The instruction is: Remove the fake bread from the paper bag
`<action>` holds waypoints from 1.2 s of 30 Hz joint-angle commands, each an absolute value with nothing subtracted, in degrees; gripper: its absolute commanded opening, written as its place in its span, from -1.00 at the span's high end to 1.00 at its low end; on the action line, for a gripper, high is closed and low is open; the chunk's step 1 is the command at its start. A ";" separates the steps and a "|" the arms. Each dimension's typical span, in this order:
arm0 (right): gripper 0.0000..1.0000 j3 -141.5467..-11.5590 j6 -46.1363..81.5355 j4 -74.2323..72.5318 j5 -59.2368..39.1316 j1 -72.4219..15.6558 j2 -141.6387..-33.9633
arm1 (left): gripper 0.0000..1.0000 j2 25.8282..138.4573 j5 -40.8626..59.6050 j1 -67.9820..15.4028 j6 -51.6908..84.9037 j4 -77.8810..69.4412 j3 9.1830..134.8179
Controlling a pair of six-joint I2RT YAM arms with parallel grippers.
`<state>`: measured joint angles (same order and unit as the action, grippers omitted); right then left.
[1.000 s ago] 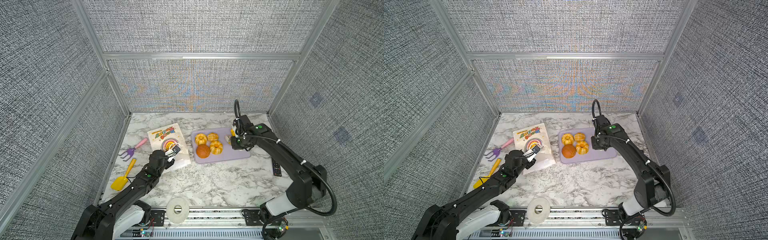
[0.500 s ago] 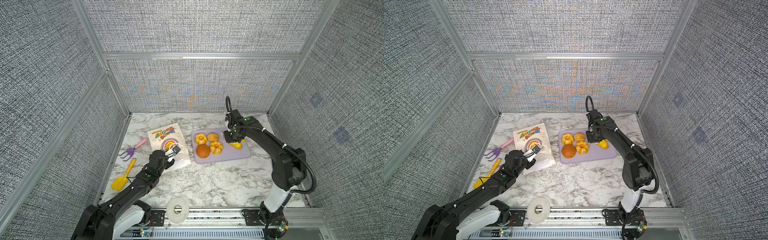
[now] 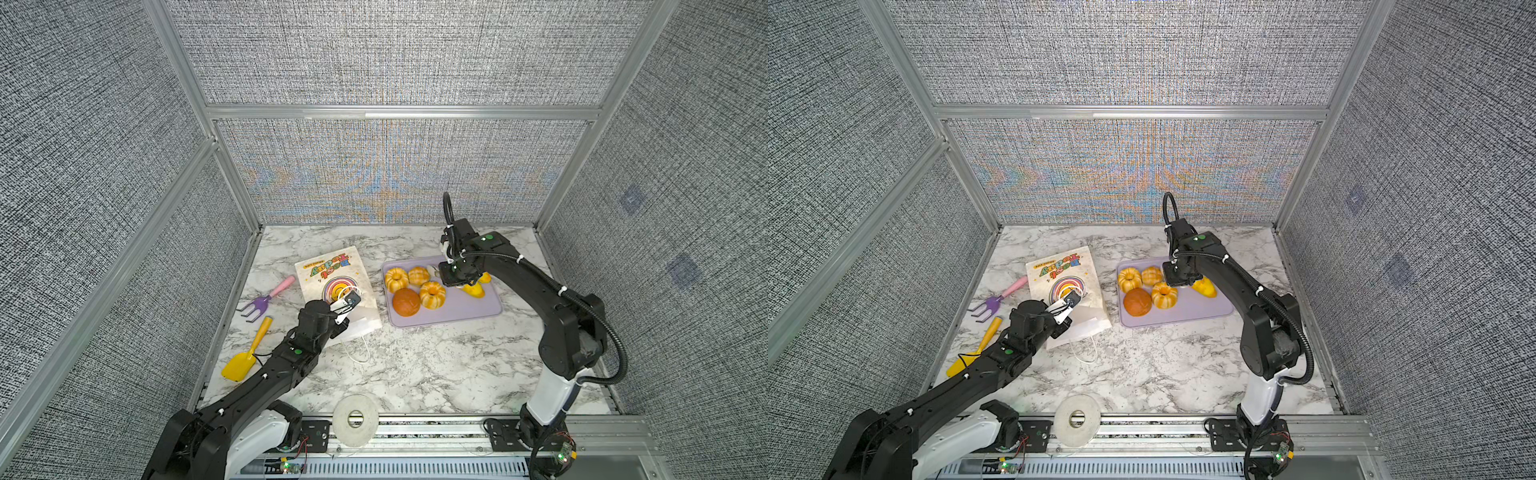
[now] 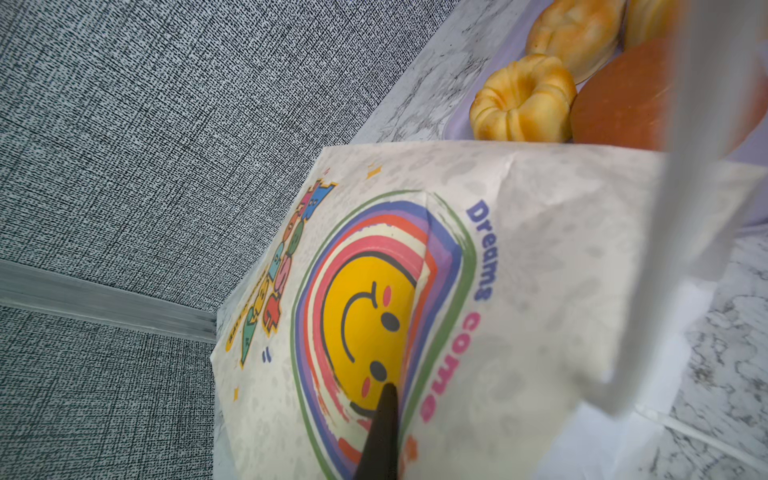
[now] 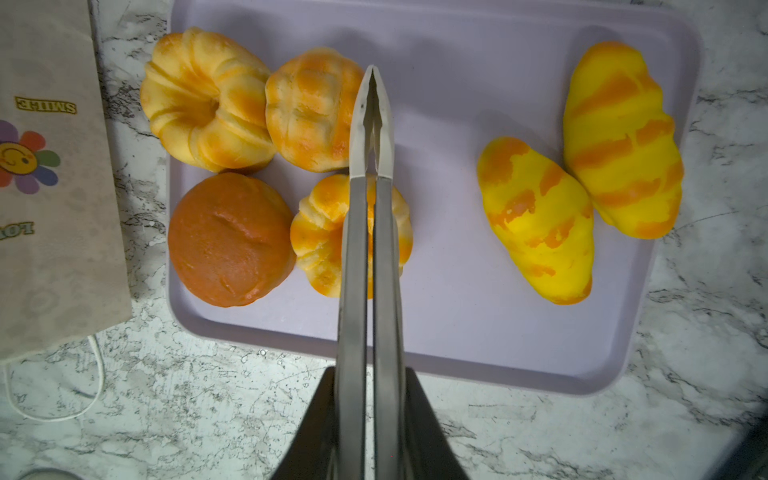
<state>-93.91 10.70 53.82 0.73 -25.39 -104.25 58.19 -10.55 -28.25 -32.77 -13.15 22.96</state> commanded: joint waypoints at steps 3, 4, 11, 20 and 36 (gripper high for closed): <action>1.00 -95.34 12.13 55.90 2.37 -25.49 -102.78 | 1.00 57.82 -10.37 -28.13 -32.95 -13.34 22.64; 1.00 -95.58 12.16 56.87 3.89 -25.47 -102.24 | 1.00 57.77 -10.37 -28.13 -32.90 -13.27 22.67; 1.00 -91.82 11.62 59.41 8.36 -22.73 -97.02 | 1.00 57.46 -10.28 -28.13 -32.86 -13.41 22.67; 1.00 -83.87 10.68 57.60 4.65 -22.58 -94.37 | 1.00 57.31 -10.28 -28.17 -32.85 -13.37 22.72; 1.00 -80.65 12.34 56.68 1.56 -26.87 -94.16 | 1.00 57.03 -12.04 -28.15 -33.41 -14.39 22.15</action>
<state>-81.30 11.75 56.75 4.38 -26.52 -94.94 57.21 -10.98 -28.25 -33.01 -13.30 22.26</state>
